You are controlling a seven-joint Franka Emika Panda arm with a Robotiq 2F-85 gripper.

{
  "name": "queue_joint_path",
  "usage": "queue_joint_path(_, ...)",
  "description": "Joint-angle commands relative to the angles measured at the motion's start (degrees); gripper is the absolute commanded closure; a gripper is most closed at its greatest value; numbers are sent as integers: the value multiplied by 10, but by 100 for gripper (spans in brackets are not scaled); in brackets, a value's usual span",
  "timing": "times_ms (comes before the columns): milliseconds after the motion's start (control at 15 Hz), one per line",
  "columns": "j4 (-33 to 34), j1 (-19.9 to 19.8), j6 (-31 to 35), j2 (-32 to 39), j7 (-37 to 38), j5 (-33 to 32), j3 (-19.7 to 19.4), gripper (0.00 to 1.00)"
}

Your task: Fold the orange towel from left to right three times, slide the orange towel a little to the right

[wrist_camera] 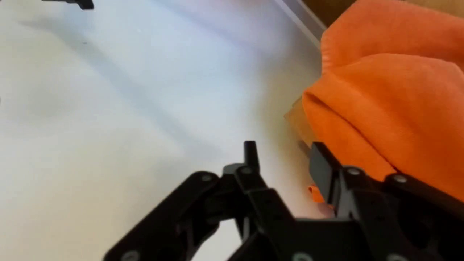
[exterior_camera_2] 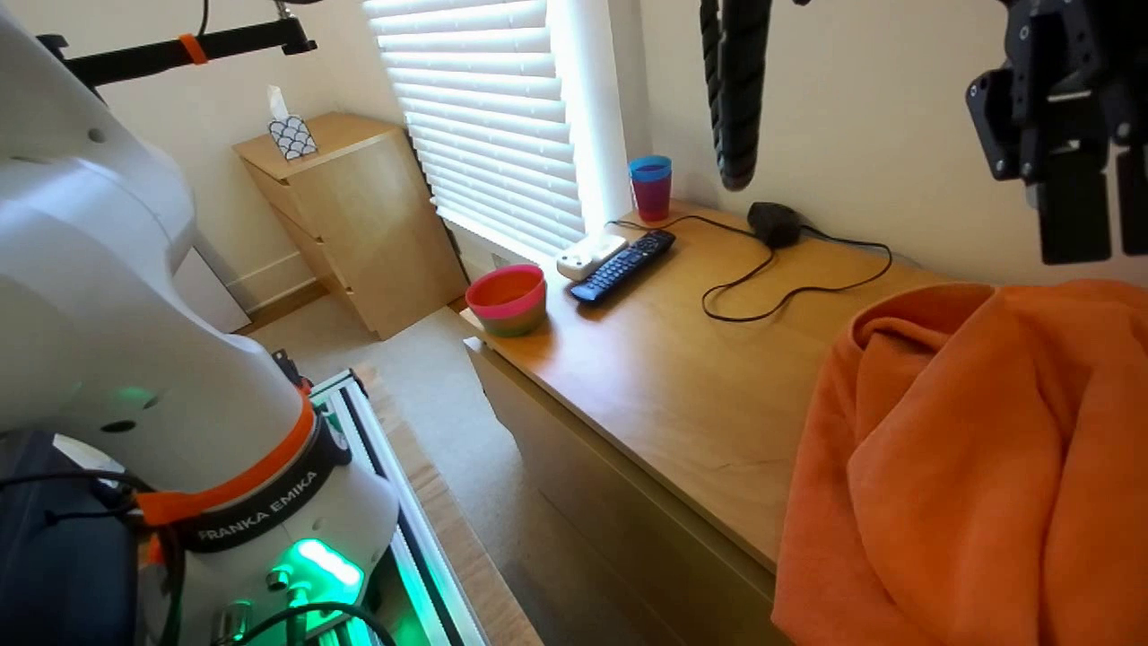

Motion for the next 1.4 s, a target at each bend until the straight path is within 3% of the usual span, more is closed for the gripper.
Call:
queue_joint_path(0, 39, -7, -58, -4, -84, 96, 4, 26)
queue_joint_path(200, 54, 2, -75, 19, -123, 191, 14, 3)
queue_joint_path(267, 49, 4, -61, 26, -143, 217, 17, 0)
queue_joint_path(467, 45, 15, -38, 72, -176, 271, 36, 0)
queue_joint_path(667, 57, 28, -19, 135, -100, 269, 45, 0)
queue_joint_path(733, 42, 27, -26, 96, -131, 256, 44, 0)
queue_joint_path(1000, 54, 34, -20, 140, -105, 257, 44, 0)
queue_joint_path(1333, -17, 27, 220, 128, -179, 284, 56, 0)
